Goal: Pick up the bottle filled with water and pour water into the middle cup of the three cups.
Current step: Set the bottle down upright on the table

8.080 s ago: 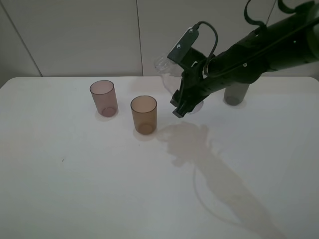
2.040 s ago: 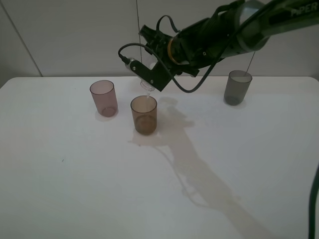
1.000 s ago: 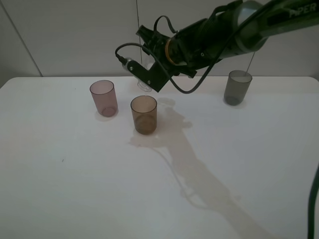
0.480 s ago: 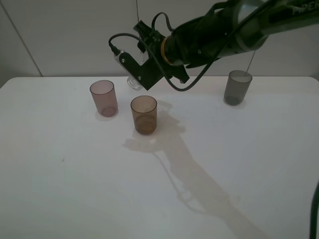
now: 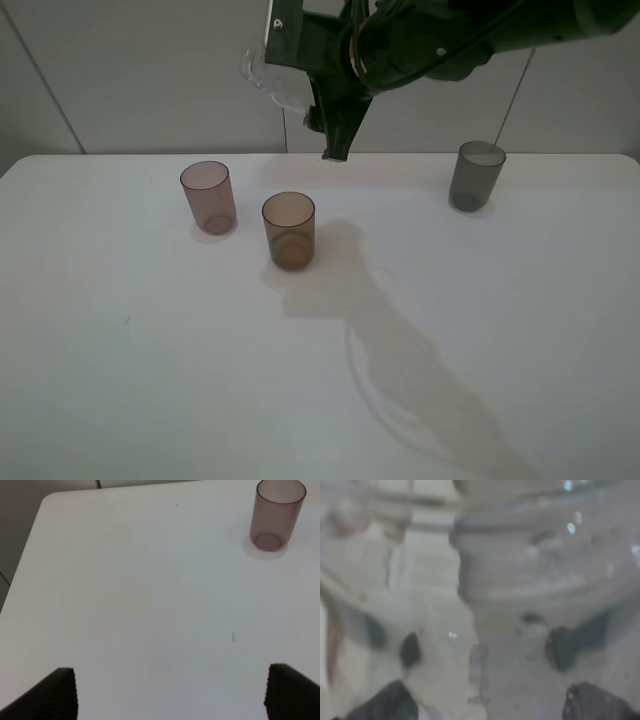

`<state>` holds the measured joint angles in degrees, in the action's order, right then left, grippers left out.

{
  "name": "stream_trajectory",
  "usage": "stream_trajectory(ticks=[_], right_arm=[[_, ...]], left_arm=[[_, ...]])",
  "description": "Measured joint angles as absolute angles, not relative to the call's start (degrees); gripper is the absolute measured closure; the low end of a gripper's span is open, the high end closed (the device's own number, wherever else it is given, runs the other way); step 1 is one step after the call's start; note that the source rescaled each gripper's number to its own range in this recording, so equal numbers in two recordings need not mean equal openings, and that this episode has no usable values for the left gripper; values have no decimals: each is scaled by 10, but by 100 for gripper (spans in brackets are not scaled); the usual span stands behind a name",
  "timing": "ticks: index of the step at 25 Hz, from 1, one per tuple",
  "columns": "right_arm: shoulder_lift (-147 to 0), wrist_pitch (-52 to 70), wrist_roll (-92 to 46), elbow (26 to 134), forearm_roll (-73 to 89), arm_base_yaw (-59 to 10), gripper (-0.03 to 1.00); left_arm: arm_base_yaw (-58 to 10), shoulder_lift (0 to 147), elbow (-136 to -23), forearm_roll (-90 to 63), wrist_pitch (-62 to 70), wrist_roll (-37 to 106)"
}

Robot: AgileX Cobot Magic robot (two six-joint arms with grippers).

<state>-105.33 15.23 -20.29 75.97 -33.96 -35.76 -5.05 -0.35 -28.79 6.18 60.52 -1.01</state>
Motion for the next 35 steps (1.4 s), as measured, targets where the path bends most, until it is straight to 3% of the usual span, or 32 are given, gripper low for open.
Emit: stream_trajectory(ticks=[6, 17, 23, 35], right_arm=[[-1028, 71, -202, 662, -89, -344, 97], [-1029, -276, -201, 461, 213, -340, 97], [-1072, -340, -175, 426, 276, -340, 97], [-1165, -418, -106, 426, 252, -340, 97]], left_arm=[[-50, -3, -288, 62, 605, -10], [-50, -3, -288, 62, 605, -10], [-50, -3, -288, 62, 605, -10], [-50, -3, -288, 62, 605, -10]])
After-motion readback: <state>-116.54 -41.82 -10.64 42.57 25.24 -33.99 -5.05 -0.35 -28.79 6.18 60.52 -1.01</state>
